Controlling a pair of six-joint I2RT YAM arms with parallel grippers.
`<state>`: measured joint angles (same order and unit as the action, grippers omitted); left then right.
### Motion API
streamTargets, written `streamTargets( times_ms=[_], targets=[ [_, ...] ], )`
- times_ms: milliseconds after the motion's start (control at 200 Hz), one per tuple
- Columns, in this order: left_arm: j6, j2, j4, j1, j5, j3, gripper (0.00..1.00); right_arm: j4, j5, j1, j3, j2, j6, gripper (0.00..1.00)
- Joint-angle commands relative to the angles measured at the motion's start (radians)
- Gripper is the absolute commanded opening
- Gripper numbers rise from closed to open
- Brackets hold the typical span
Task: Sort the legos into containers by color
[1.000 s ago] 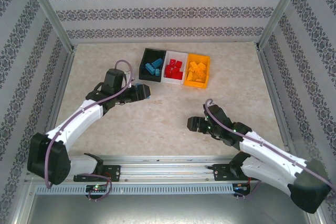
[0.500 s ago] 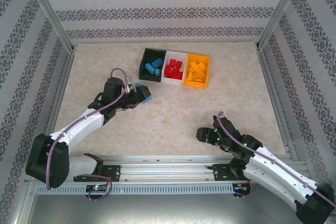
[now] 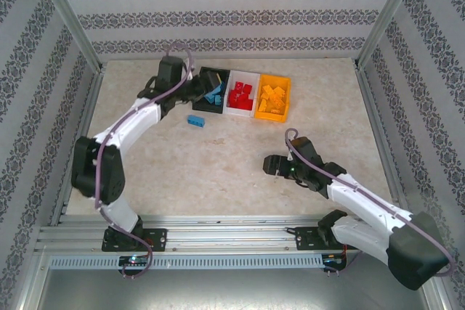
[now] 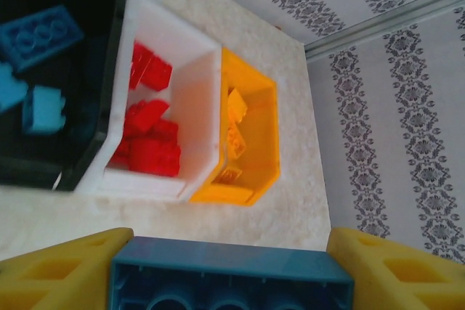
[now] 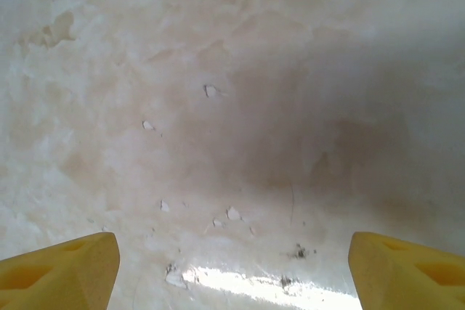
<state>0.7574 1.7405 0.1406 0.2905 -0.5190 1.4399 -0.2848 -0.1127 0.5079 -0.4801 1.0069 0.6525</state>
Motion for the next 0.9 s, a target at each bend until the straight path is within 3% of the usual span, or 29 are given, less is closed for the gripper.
streamTargets(
  times_ms=[0, 255, 415, 669, 894],
  targets=[
    [-0.103, 0.108, 0.149, -0.021, 0.003, 0.209, 0.67, 0.053, -0.059, -0.025, -0.039, 0.047, -0.048, 0.83],
    [-0.230, 0.452, 0.384, -0.027, 0.091, 0.760, 0.67, 0.100, -0.131, -0.061, -0.086, 0.193, -0.066, 0.83],
    [-0.275, 0.631, 0.478, -0.026, 0.147, 1.014, 0.67, 0.110, -0.157, -0.063, -0.118, 0.275, -0.072, 0.83],
    [-0.364, 0.743, 0.490, -0.024, 0.305, 1.055, 0.67, 0.113, -0.158, -0.071, -0.135, 0.325, -0.091, 0.84],
    [-0.363, 0.762, 0.440, -0.021, 0.343, 0.959, 0.67, 0.119, -0.178, -0.078, -0.168, 0.395, -0.095, 0.83]
  ],
)
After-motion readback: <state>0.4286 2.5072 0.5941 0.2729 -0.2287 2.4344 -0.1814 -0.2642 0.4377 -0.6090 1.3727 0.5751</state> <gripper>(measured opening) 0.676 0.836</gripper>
